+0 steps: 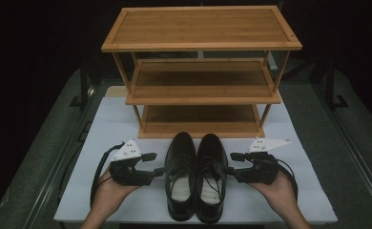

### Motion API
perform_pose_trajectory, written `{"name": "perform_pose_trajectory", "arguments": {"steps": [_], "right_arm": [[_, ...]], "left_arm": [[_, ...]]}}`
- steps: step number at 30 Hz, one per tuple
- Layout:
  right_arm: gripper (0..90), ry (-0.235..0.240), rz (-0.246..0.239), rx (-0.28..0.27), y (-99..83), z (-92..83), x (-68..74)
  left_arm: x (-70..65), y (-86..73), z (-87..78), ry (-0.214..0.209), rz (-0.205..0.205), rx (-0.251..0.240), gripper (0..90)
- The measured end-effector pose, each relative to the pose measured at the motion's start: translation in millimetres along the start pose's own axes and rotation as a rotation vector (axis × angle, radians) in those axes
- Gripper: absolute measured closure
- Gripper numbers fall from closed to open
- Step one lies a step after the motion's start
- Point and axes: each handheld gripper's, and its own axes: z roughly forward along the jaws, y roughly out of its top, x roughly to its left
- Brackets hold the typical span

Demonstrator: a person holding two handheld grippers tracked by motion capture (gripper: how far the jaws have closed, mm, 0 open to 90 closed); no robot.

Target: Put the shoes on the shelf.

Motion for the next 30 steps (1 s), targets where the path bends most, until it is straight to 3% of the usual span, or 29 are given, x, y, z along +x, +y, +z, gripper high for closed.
{"name": "perform_pose_trajectory", "arguments": {"steps": [3,9,19,22,23,25,27,30], "right_arm": [[38.4,0.016,-0.007,0.003,4.0,5.8,3.6],[38.0,0.038,-0.025,0.007,7.9,15.5,8.8],[38.0,0.062,-0.023,0.020,4.3,27.7,11.6],[38.2,0.046,-0.027,0.033,2.5,29.0,10.8],[43.4,0.048,-0.030,0.046,-0.5,30.9,10.2],[45.8,0.052,-0.030,0.045,-1.6,31.3,10.5],[51.2,0.053,-0.040,0.047,-3.6,32.9,11.8],[52.6,0.048,-0.041,0.052,-3.9,33.5,12.4]], "left_arm": [[-4.1,8.7,11.0,-0.026,0.017,0.000,39.5],[-8.1,13.6,23.2,-0.031,0.036,0.010,39.5],[-8.2,5.6,38.1,-0.046,0.017,0.024,41.9],[-9.1,3.6,41.5,-0.053,0.015,0.026,43.6],[-8.8,2.5,42.9,-0.068,0.013,0.025,46.1],[-8.7,1.8,43.6,-0.076,0.013,0.024,48.3],[-8.9,0.8,43.9,-0.068,0.019,0.025,52.6],[-7.9,0.2,43.8,-0.075,0.011,0.025,58.4]]}}
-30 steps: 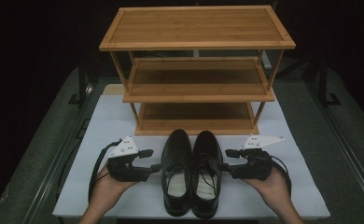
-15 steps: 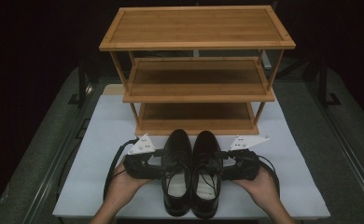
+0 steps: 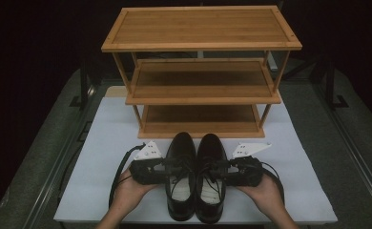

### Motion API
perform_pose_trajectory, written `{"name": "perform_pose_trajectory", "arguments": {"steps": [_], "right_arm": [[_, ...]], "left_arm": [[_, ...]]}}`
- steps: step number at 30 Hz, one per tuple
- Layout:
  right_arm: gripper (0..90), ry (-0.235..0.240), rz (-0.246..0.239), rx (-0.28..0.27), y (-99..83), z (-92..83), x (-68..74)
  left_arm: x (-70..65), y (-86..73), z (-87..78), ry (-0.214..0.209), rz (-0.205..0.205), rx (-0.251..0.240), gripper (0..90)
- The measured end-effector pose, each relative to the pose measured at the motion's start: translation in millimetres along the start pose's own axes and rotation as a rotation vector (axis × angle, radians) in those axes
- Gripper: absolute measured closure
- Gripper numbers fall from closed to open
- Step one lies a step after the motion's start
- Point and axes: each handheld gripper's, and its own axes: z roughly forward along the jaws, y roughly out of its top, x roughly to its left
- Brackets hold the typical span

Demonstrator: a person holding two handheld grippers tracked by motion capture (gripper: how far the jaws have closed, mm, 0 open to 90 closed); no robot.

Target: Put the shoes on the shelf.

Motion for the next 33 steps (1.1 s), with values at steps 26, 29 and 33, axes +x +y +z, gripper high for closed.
{"name": "perform_pose_trajectory", "arguments": {"steps": [26,29,33], "right_arm": [[86.8,-0.070,0.034,-0.039,1.4,-16.9,-1.7],[87.0,-0.087,0.044,-0.044,3.5,-23.6,-6.9],[86.9,-0.093,0.047,-0.049,5.0,-27.9,-10.3]], "left_arm": [[-1.7,2.7,-14.4,0.075,0.014,-0.041,87.9],[1.3,4.4,-17.8,0.088,0.010,-0.051,88.0],[5.4,6.8,-22.3,0.095,0.006,-0.067,88.0]]}}
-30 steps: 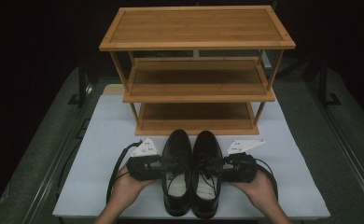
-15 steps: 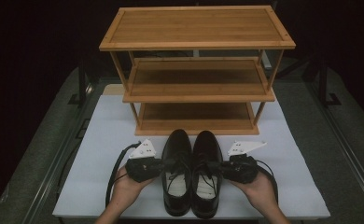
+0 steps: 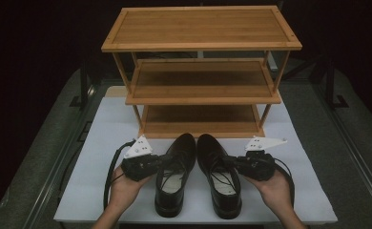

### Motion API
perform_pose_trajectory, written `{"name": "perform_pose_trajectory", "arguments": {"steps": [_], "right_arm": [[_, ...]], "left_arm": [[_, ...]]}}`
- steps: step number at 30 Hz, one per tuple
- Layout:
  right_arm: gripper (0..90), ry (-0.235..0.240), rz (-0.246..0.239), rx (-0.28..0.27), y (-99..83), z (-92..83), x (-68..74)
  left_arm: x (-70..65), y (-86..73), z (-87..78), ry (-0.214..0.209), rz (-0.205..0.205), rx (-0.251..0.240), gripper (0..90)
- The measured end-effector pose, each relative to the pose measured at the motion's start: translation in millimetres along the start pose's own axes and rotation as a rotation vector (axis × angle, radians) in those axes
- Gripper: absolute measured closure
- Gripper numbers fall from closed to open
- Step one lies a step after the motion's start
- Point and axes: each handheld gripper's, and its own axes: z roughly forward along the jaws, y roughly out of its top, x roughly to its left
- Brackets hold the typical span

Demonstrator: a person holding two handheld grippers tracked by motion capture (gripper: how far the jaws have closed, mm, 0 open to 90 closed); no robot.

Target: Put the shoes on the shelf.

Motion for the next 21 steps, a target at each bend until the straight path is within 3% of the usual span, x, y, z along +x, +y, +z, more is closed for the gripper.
{"name": "perform_pose_trajectory", "arguments": {"steps": [6,11,21], "right_arm": [[86.9,-0.008,0.000,-0.022,8.6,-5.5,-9.9],[86.9,-0.017,0.002,-0.037,15.2,-5.9,-19.5],[86.9,-0.068,0.006,-0.054,35.2,7.8,-45.3]], "left_arm": [[7.6,8.0,-1.8,0.012,0.017,-0.016,88.0],[18.7,16.4,2.5,0.018,0.007,-0.023,87.9],[43.3,34.7,20.9,0.078,0.012,-0.031,87.9]]}}
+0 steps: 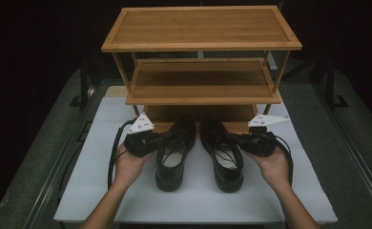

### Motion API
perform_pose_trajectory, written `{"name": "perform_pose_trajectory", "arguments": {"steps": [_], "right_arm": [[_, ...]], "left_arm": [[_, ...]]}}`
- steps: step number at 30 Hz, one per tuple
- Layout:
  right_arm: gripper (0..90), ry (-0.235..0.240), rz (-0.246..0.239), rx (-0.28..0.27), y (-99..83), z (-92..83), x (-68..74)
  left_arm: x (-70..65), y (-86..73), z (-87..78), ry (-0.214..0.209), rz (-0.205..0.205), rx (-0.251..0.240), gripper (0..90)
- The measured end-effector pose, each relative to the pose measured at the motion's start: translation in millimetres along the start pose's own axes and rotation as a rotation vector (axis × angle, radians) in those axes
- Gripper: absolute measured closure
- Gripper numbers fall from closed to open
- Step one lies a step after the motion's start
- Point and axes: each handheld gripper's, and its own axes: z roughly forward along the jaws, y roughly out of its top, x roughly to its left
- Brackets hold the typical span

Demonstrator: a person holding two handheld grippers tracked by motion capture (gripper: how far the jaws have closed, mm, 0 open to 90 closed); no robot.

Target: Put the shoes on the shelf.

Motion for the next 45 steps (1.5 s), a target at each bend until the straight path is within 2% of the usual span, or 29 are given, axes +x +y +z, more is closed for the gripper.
{"name": "perform_pose_trajectory", "arguments": {"steps": [3,5,9,17,21,23,29,33,37,41,45], "right_arm": [[86.9,-0.017,0.004,-0.008,6.1,9.4,-11.4],[86.9,-0.021,0.005,-0.009,7.2,11.2,-13.1],[86.9,-0.053,0.000,0.002,15.7,26.3,-23.6],[86.9,-0.084,0.004,0.003,23.7,44.9,-35.0],[86.8,-0.100,0.016,-0.004,26.5,57.2,-41.2],[86.8,-0.107,0.022,-0.001,26.3,62.0,-43.8],[86.8,-0.132,0.026,-0.011,27.6,69.7,-46.2],[86.8,-0.156,0.013,-0.008,29.8,75.5,-44.0],[86.7,-0.165,0.003,-0.017,29.2,77.2,-41.9],[86.3,-0.145,0.003,-0.025,24.4,77.1,-35.9],[85.7,-0.153,-0.001,-0.031,22.7,77.4,-34.1]], "left_arm": [[7.5,3.2,7.8,0.021,-0.007,-0.006,87.9],[11.9,4.2,13.2,0.029,-0.017,-0.011,87.9],[20.7,6.6,25.3,0.044,-0.030,-0.020,87.9],[35.2,12.6,48.7,0.100,-0.036,-0.039,87.9],[40.1,12.9,63.7,0.130,-0.036,-0.031,87.9],[41.6,12.7,67.4,0.133,-0.038,-0.033,87.9],[42.4,13.9,81.4,0.146,-0.031,-0.027,87.9],[40.4,13.5,88.0,0.135,-0.036,-0.031,87.8],[37.9,11.6,87.9,0.130,-0.027,-0.029,87.6],[34.0,8.0,86.2,0.119,-0.019,-0.035,87.2],[34.5,7.0,85.5,0.112,-0.015,-0.036,85.6]]}}
